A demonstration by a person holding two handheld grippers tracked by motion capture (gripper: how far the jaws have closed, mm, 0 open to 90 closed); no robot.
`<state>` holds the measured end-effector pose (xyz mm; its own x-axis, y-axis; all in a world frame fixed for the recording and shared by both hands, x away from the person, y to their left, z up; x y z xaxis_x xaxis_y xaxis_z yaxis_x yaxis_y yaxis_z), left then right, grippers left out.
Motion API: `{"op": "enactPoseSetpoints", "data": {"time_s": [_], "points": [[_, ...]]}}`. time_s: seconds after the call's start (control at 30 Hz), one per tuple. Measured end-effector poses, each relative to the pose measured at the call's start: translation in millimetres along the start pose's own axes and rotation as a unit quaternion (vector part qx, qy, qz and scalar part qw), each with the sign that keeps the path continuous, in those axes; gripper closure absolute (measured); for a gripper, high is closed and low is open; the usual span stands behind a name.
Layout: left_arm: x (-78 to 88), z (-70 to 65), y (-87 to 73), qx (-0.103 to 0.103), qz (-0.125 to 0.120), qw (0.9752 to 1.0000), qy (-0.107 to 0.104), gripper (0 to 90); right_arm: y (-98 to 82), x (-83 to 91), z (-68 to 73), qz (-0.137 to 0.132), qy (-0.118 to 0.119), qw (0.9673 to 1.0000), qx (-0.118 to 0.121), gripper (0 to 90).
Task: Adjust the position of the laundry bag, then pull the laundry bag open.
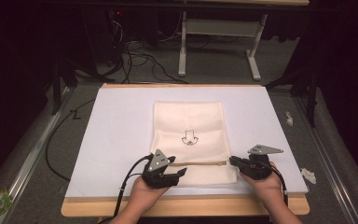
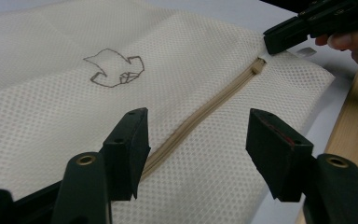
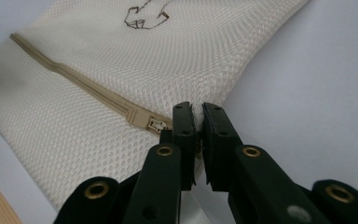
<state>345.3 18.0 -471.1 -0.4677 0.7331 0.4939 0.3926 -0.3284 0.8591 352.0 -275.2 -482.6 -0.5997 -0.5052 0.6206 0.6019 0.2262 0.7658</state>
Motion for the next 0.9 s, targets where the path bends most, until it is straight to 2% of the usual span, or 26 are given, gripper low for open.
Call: {"op": "enactPoseSetpoints", "data": {"time_s": [0.03, 0.17, 0.37, 0.5, 0.7, 0.77, 0.9], "points": [[-4.7, -3.4, 1.2, 0.006, -0.001, 1.0, -0.004, 40.2, 1.5, 1.9, -0.6, -0.005, 0.003, 1.0, 0.003, 85.4], [-16.3, -11.0, 6.4, 0.011, -0.004, 0.9999, -0.011, 41.2, 4.7, 5.1, -0.5, -0.013, 0.01, 0.9999, 0.002, 85.4], [-33.1, -20.4, 14.6, 0.023, -0.012, 0.9994, -0.024, 42.0, 7.8, 7.3, -1.5, -0.026, 0.008, 0.9996, 0.002, 85.3], [-40.0, -25.1, 20.9, 0.014, -0.019, 0.9993, -0.028, 43.2, 9.4, 8.4, -0.9, -0.032, 0.006, 0.9994, 0.008, 85.3], [-44.7, -27.7, 23.7, 0.016, -0.021, 0.999, -0.035, 45.2, 10.4, 9.3, 0.4, -0.038, 0.006, 0.9992, 0.002, 85.3], [-45.6, -31.8, 23.2, 0.004, -0.013, 0.9993, -0.034, 46.6, 10.6, 9.2, 0.9, -0.039, 0.008, 0.9992, 0.002, 85.3], [-49.5, -37.3, 25.1, 0.011, -0.016, 0.9989, -0.042, 49.3, 11.6, 10.3, 2.5, -0.044, 0.007, 0.999, 0.003, 85.3]]}}
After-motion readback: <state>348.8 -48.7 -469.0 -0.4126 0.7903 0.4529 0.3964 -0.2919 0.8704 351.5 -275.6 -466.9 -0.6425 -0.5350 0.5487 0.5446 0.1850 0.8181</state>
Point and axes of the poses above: each handheld gripper's, and its own axes: x roughly backward along the jaws, y roughly out of its top, z roughly to its left, the point moved 4 cm from there along -x, roughly forward along the jaws, and after that the axes turned 1 degree about x, right-handed, at the moved point
